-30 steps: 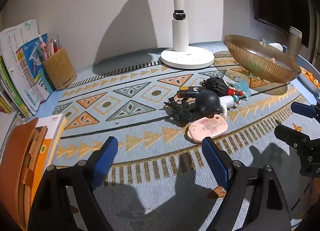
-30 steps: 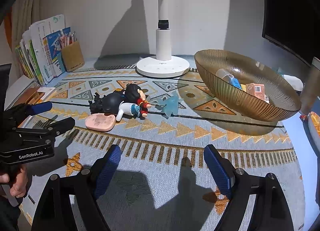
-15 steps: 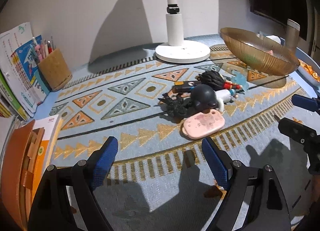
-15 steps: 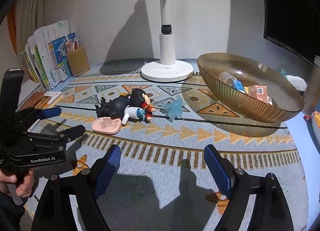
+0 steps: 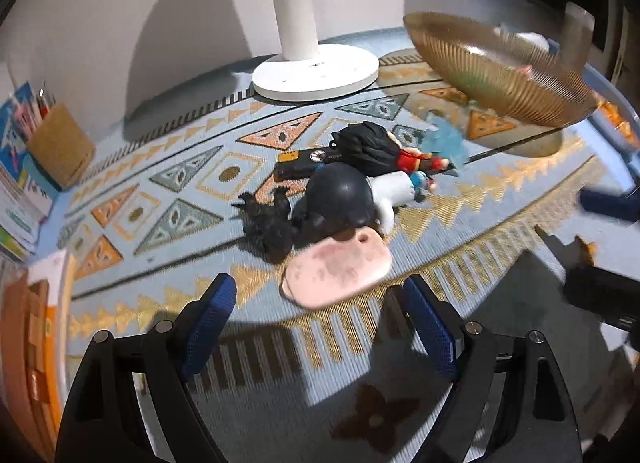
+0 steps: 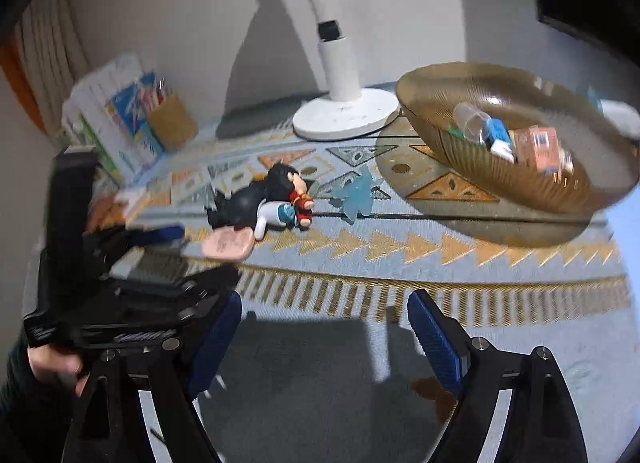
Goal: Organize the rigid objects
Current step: 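Grasp the pink oval tag with left tool while right tool grasps red-clothed figure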
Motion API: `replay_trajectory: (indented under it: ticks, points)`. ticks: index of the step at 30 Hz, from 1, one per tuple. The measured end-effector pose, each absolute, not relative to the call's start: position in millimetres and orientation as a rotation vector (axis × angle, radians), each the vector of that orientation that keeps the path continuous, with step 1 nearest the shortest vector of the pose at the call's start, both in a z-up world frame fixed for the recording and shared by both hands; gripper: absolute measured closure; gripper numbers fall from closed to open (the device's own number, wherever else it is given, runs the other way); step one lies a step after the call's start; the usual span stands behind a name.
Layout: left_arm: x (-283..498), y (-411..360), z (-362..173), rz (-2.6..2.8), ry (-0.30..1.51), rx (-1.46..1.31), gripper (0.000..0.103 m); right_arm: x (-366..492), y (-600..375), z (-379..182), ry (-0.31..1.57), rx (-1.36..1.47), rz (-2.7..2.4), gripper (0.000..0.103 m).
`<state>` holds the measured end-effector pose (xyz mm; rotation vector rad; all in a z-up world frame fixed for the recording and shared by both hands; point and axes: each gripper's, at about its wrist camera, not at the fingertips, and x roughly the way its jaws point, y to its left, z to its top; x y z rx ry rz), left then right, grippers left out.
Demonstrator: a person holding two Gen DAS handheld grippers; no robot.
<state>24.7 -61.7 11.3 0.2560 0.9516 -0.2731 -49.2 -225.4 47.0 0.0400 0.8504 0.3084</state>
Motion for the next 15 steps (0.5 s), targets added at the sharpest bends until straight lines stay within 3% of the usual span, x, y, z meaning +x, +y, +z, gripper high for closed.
replay_trajectory:
  ticks: [5, 6, 7, 9, 11, 15]
  points:
    - [37.3, -57.0, 8.8, -0.301, 0.966, 0.164, 0.022, -23.5, -203.5, 72.7, 0.845, -0.054, 0.352, 0.019]
    - [39.8, -53.8, 7.2, -0.305, 0.97, 0.148, 0.037, -14.1, -200.9, 71.5, 0.854, -0.047, 0.362, 0.019]
    - [40.8, -51.2, 6.7, -0.318, 0.971, 0.132, 0.045, -4.1, -198.1, 68.7, 0.862, -0.043, 0.373, 0.02]
    - [40.4, -46.8, 8.1, -0.331, 0.971, 0.142, 0.048, 15.7, -189.8, 60.7, 0.888, -0.041, 0.403, 0.042]
    - [37.6, -39.2, 9.3, -0.353, 0.979, 0.142, 0.048, 35.3, -182.2, 52.4, 0.933, -0.022, 0.433, 0.05]
    - [27.4, -12.2, 9.7, -0.375, 0.992, 0.136, 0.048, 59.1, -167.1, 40.1, 0.928, -0.038, 0.418, 0.05]
